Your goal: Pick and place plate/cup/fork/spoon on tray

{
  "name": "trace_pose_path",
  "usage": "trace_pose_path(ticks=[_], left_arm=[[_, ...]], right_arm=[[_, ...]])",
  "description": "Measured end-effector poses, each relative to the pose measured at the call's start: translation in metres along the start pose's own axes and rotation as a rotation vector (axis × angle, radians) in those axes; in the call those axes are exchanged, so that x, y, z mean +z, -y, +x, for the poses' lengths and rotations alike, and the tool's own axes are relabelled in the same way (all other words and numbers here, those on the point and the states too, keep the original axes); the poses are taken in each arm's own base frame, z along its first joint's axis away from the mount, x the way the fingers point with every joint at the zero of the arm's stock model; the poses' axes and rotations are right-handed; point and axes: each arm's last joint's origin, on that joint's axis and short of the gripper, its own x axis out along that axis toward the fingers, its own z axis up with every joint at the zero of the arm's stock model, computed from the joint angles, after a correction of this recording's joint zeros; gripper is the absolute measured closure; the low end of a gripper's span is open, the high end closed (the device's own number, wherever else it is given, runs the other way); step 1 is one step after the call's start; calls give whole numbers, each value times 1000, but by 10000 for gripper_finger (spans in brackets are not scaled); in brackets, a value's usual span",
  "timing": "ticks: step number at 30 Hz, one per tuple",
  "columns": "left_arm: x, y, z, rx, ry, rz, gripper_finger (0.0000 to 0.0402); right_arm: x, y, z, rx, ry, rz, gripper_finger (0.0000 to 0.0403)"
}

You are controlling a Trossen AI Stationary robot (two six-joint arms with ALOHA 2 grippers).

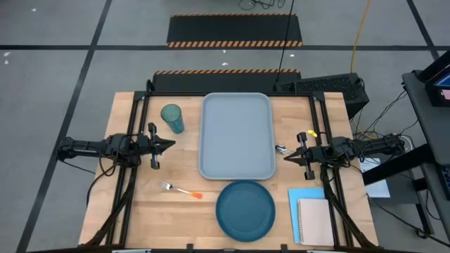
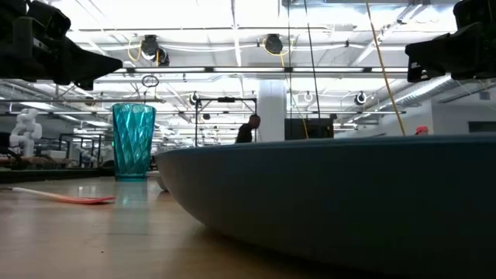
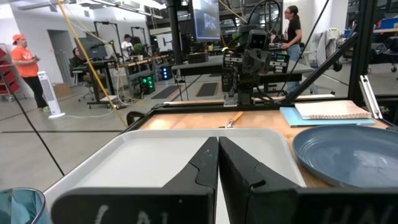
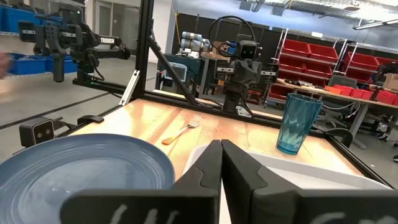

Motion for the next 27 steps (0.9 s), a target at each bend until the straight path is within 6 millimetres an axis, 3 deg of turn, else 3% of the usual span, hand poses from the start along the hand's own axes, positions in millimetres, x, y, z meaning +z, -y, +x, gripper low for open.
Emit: trace_pose_path(ticks=[15, 27], left_arm=[[0, 0, 0, 0, 1, 24, 385], [0, 0, 0, 0, 0, -1, 385]], right_arm=[[5, 1, 0, -10, 56, 0, 403], [16, 3, -1, -18, 171, 137, 403]])
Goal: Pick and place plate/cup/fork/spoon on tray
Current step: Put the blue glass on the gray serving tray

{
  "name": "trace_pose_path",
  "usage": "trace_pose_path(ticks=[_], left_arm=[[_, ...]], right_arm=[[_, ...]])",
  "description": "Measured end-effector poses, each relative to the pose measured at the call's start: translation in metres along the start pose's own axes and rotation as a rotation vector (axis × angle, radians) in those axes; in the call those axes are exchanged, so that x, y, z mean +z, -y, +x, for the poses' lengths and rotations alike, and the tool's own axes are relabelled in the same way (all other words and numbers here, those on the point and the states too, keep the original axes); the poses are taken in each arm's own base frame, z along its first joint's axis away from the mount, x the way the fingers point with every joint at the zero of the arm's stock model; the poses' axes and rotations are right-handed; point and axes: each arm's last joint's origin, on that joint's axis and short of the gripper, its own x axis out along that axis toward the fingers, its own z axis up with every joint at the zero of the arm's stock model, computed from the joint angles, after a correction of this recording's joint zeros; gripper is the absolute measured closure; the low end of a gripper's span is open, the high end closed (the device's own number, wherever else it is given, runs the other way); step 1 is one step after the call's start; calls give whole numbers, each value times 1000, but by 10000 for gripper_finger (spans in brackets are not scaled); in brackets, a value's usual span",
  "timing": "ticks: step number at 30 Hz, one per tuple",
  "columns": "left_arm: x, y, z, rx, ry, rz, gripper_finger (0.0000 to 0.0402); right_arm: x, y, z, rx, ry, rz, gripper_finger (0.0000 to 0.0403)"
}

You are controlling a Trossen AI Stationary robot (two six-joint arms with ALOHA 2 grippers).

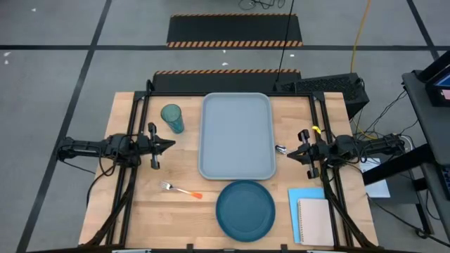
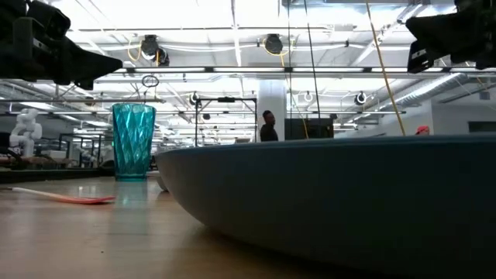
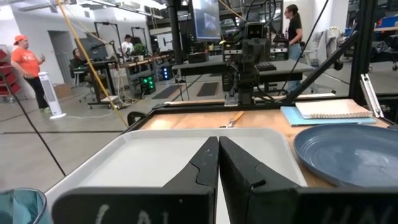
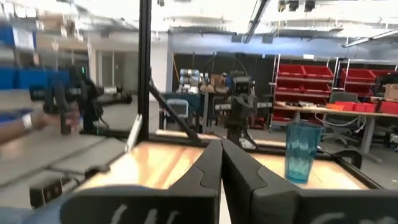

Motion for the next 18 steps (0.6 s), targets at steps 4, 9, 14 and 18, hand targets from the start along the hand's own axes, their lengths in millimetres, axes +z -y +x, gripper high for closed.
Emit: trace_pose_path(ticks=[4, 9, 14, 18], left_arm=[[0, 0, 0, 0, 0, 0, 385], [0, 0, 0, 0, 1, -1, 385], [0, 0, 0, -1, 1, -2, 385], [0, 0, 0, 0, 4, -3, 385]], right_arm=[[14, 1, -1, -5, 144, 35, 403], [14, 1, 0, -4, 116, 32, 403], [53, 2, 6, -22, 179, 82, 403], [77, 3, 19, -28, 154, 106, 399]])
